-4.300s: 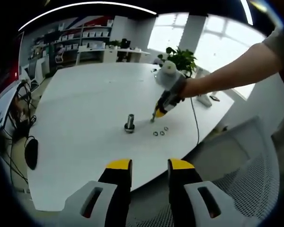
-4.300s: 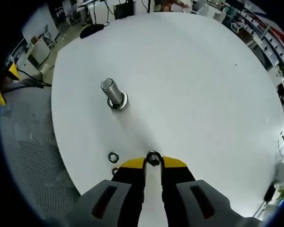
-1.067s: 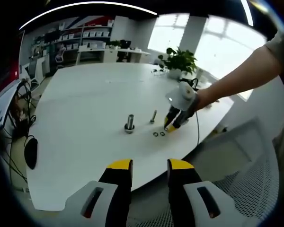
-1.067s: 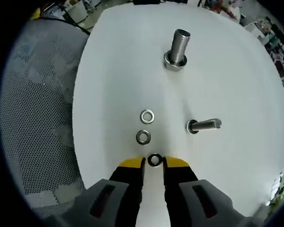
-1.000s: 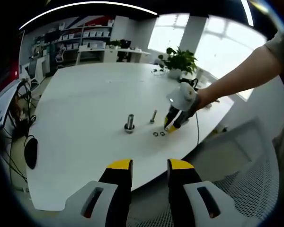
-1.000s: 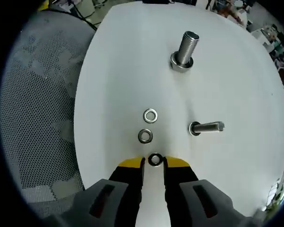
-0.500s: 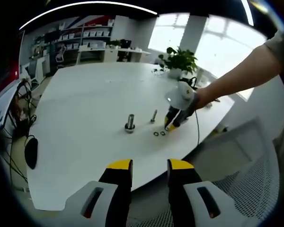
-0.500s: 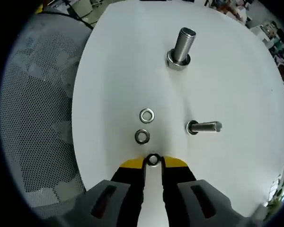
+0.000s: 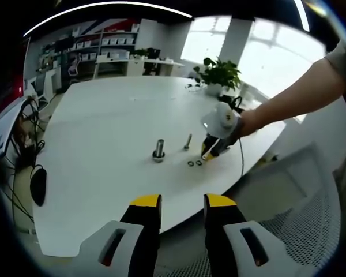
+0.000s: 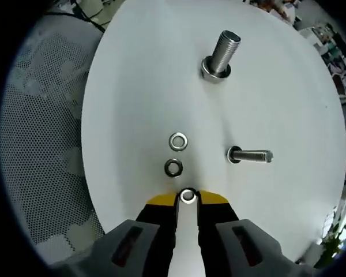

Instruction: Place the washer onto the threaded stud by aligning its center hole with the stud, sliding it down to the base, and recovering from edge contact or off-axis alignment until the washer reaches the visible bottom stop.

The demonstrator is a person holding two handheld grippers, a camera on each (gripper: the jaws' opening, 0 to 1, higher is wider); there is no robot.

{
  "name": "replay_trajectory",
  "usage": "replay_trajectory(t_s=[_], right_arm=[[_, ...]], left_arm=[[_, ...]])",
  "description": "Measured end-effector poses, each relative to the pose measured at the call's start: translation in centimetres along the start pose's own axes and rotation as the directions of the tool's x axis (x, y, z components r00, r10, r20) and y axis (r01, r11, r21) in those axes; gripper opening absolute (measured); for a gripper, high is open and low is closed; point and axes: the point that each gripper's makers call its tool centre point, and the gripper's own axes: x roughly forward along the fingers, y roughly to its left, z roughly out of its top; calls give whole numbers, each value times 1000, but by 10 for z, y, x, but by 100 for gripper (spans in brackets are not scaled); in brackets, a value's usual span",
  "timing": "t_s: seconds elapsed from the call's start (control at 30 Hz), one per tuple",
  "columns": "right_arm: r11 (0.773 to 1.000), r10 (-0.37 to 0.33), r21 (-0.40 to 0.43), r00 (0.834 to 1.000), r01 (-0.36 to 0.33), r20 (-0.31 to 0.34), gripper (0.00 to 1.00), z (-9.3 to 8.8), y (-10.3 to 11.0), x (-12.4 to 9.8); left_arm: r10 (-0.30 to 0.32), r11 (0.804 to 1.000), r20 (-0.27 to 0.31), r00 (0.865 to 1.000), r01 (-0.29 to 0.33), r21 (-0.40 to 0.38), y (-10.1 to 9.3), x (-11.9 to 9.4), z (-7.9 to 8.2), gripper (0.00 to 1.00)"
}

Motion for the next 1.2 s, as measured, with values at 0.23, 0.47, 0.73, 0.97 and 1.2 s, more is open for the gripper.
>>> replay_trajectory(t_s=[0.23,0.47,0.73,0.97,1.2], right_arm=[[996,-13,91,998,8,56,14,-2,-3,-3],[972,-18,234,996,-4,88,14,-2,-9,-6],[931,-54,364,982,-17,183,14,11,-32,-27],[917,-78,398,975,-11,209,14,17,-43,-33],[923,-96,386,971,4,219,14,21,-48,-42]], left_arm=[[-1,1000,1,1000,1,1,0,0,0,27],[-1,1000,5,1000,1,-1,1,0,1,27],[-6,1000,7,1000,6,2,-1,0,2,27],[-7,1000,8,1000,7,2,-1,0,1,27],[-12,1000,13,1000,12,2,-2,0,3,27]])
